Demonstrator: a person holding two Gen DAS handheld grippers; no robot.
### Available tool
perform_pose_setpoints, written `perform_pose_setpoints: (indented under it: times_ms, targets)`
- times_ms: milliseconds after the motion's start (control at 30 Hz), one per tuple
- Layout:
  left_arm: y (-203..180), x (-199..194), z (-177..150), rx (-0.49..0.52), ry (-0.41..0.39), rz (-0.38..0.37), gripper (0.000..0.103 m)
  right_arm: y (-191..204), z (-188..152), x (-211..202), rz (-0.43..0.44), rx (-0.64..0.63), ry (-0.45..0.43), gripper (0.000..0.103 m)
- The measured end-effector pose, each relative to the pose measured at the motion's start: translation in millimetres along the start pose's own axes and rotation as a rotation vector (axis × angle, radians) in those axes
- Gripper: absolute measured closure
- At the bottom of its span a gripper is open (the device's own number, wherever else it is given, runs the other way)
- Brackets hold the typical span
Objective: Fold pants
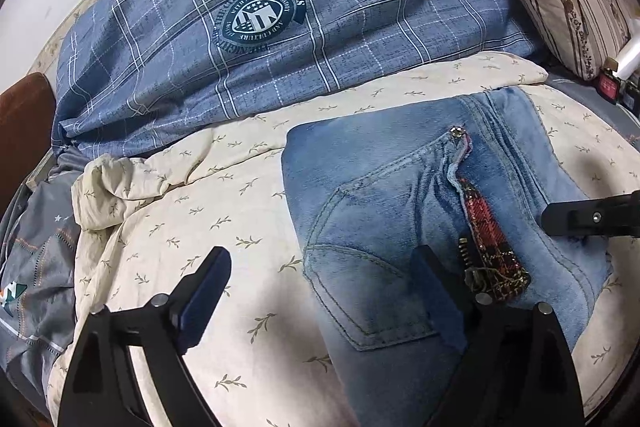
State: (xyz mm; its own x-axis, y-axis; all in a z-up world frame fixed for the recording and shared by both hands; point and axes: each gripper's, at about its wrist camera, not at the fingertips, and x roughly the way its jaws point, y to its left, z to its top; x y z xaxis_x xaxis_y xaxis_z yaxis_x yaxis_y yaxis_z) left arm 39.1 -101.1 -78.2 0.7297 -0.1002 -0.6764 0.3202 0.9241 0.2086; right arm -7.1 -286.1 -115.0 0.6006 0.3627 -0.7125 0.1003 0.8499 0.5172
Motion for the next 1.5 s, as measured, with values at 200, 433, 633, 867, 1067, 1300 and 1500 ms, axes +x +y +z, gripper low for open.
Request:
perform_pose_setpoints:
  times_ms: [200,433,633,867,1067,1300,1500]
  targets:
    - [6.6,3.9,0.8,-0.035,0.011,0.006,0.000,0.6,0.0,0.5,0.001,0.000,-0.001,0.073]
    - [12.5,7.0,-0.1,-0.069,0.024,-0.030,0.000,0.1,-0.2,0.3,0.005,-0.002,-0.002,0.073]
    - [13.7,11.0,-3.2,-0.083,0.028,-0.054,0.000,-1.8,-1.1,-0.1,0.013,-0.012,-0.002,0.072]
    - [9.5,15.8,-2.5,-0.005,0.029,-0.059,0.000,-0.5,-2.4,-3.0,0.014,-0.026,-0.012,0.073]
    - [16.0,0.2,6.7,-0.008,-0.021,-0.051,0.000,12.4,1.0,-22.4,0.051,-0.051,-0.093,0.073]
    - [36.1,-11.6,15.5,-0.050,-0.093,-0.006,0.000,38.7,2.0,-26.3,0.069,-0.121,-0.167,0.073]
    - [54.8,9.8,7.5,-0.142,0.022,-0.071,0.000,39.8,5.4,-6.7,0.040,-0.095,-0.118,0.073]
